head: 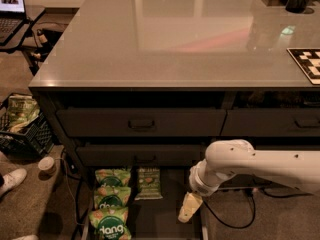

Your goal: Pick green jalapeno chip bag from bottom drawer and place on counter

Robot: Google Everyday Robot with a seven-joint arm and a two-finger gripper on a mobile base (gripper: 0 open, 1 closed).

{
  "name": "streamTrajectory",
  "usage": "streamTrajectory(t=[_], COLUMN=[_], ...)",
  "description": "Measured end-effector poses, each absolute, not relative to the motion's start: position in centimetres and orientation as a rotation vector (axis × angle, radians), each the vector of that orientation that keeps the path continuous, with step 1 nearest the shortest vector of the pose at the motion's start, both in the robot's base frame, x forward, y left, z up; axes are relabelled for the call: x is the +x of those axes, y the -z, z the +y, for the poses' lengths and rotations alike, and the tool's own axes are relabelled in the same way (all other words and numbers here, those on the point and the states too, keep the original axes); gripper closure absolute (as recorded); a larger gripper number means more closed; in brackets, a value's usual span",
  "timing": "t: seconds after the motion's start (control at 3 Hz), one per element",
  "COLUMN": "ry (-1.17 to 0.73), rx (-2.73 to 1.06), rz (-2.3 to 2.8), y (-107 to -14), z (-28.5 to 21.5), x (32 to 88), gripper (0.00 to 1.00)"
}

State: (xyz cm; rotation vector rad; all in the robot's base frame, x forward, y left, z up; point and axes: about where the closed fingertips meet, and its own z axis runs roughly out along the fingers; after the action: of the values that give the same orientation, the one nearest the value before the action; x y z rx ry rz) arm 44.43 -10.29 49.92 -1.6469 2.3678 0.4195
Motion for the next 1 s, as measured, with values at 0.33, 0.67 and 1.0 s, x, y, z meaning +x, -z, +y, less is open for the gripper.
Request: streamTrajectory(t=[0.33, 0.67, 1.0], ry=[-0.431, -0.476, -0.466], rx=[-1.647, -1.547, -1.447], rz=[2.373, 2.366, 2.370], y=[-49.5, -44.2, -42.0], z=[-10.2, -7.6, -6.2], x=[44.3, 43.2, 44.1], gripper=[0.00, 0.00, 0.00])
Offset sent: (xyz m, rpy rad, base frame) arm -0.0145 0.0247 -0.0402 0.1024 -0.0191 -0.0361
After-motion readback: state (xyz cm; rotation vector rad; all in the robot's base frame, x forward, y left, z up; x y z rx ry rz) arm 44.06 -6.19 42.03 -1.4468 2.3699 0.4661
